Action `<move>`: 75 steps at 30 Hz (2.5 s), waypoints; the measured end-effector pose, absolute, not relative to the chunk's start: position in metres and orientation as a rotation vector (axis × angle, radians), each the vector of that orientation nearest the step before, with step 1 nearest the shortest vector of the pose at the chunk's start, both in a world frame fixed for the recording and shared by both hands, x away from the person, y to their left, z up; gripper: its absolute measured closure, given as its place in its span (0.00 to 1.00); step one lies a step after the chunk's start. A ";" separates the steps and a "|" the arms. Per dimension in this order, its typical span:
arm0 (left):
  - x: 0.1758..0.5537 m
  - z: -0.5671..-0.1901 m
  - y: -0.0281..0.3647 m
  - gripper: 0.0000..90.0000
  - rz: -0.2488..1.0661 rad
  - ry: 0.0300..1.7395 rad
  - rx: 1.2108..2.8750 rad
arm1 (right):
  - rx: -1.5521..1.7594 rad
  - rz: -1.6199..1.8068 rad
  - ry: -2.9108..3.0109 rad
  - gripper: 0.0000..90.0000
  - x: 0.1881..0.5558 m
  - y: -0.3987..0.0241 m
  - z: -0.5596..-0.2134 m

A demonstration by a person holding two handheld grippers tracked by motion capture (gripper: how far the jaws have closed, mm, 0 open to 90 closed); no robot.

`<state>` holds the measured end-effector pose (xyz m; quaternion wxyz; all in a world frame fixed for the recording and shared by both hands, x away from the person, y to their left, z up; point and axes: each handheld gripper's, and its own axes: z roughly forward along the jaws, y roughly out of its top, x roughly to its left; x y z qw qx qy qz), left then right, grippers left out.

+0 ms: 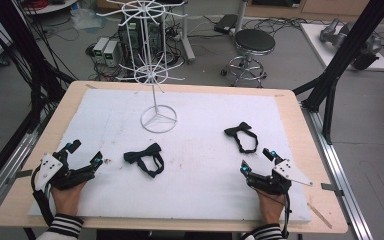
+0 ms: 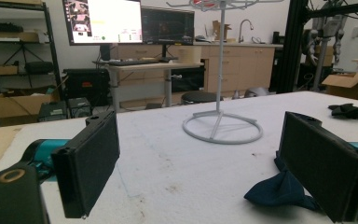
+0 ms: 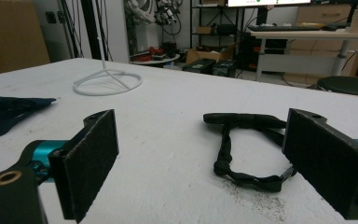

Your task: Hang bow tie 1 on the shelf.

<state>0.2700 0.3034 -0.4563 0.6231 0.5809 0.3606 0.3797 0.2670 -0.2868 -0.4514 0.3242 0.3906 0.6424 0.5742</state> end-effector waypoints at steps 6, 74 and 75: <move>0.271 -0.456 0.303 0.14 0.874 0.831 1.344 | 1.014 1.502 1.689 0.11 0.267 -0.287 -0.451; 0.341 -0.373 0.232 0.15 0.532 0.615 1.976 | 1.025 1.507 1.691 0.11 0.267 -0.287 -0.451; 0.341 -0.373 0.231 0.15 0.529 0.611 1.985 | 1.025 1.506 1.692 0.11 0.267 -0.287 -0.451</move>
